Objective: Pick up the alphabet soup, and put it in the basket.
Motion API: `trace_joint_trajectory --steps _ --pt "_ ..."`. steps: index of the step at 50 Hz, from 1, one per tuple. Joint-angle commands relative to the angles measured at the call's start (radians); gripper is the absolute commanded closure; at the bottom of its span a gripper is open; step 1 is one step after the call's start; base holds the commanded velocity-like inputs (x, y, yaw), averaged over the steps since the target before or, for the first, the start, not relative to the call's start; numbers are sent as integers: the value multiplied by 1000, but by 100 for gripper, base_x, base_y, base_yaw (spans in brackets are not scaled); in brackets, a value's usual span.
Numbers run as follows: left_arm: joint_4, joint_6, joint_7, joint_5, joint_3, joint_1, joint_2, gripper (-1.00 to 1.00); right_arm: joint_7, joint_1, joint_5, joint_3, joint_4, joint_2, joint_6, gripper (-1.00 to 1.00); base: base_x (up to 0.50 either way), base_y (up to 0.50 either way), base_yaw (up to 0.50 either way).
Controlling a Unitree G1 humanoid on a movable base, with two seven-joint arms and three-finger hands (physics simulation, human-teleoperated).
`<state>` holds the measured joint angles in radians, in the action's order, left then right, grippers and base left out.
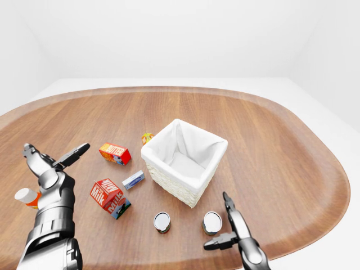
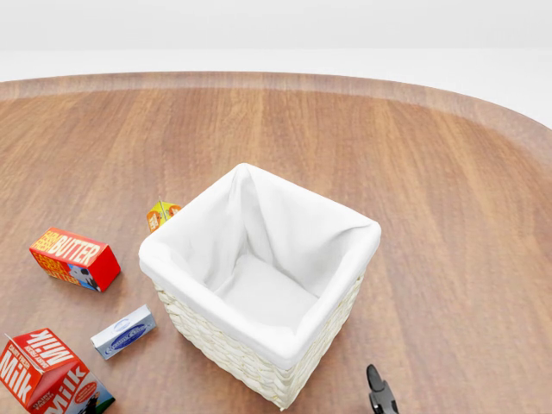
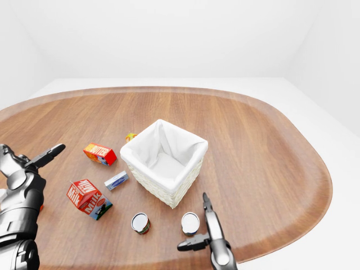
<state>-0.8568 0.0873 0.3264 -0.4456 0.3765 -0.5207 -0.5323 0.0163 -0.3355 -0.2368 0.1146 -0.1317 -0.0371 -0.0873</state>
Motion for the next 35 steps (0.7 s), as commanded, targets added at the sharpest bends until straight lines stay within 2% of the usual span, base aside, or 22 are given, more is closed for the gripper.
trace_joint_trajectory --steps 1,18,35 --pt "14 0 2 0 1 5 0 -100 -9 26 -15 5 -26 2 0 -100 0 0 0" --pt "17 0 3 2 2 7 2 -100 -17 83 -25 18 -114 15 0 -100 0 0 0" --pt "10 0 5 3 1 4 2 -100 -13 84 -15 14 -158 15 0 -100 0 0 0"
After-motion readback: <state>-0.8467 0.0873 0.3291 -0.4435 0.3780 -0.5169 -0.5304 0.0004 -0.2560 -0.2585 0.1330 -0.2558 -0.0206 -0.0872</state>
